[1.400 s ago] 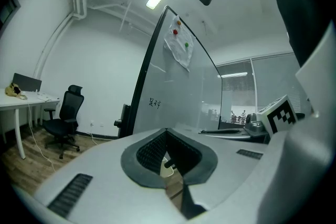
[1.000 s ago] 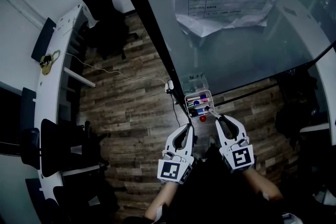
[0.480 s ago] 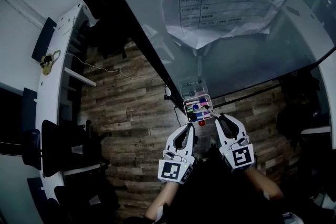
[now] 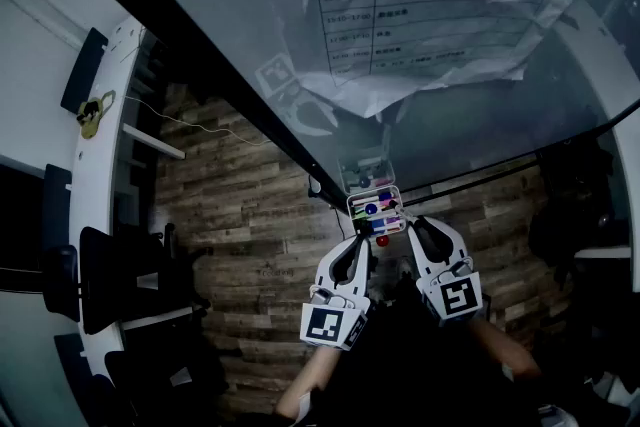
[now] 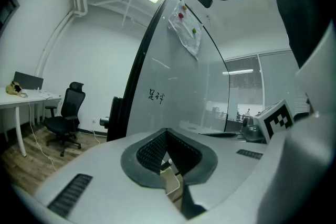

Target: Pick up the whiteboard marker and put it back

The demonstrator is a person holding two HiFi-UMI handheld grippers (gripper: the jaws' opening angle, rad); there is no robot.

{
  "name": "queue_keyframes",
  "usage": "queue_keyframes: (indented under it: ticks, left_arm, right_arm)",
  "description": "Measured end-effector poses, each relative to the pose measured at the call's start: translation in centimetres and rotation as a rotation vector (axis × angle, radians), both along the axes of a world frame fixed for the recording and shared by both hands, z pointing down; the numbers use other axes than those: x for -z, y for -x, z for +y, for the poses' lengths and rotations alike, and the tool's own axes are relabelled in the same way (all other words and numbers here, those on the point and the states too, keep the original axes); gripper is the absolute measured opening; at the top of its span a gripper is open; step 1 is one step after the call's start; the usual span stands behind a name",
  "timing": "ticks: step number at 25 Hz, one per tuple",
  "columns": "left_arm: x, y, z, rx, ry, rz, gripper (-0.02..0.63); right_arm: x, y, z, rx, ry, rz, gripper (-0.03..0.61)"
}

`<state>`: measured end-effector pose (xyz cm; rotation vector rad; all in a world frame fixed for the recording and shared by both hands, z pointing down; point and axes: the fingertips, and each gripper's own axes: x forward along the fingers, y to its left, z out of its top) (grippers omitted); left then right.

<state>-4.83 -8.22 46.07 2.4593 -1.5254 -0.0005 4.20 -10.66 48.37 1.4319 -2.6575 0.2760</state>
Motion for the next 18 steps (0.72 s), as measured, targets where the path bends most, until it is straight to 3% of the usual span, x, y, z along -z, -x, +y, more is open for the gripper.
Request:
queue_keyframes:
  ticks: [18]
  left_arm:
    - [-0.2, -1.0, -1.9, 0.025, 0.006, 0.004, 0.008]
  right_arm:
    - [-2.5, 0.2, -1.5, 0.064, 0.038, 0.022, 0.078]
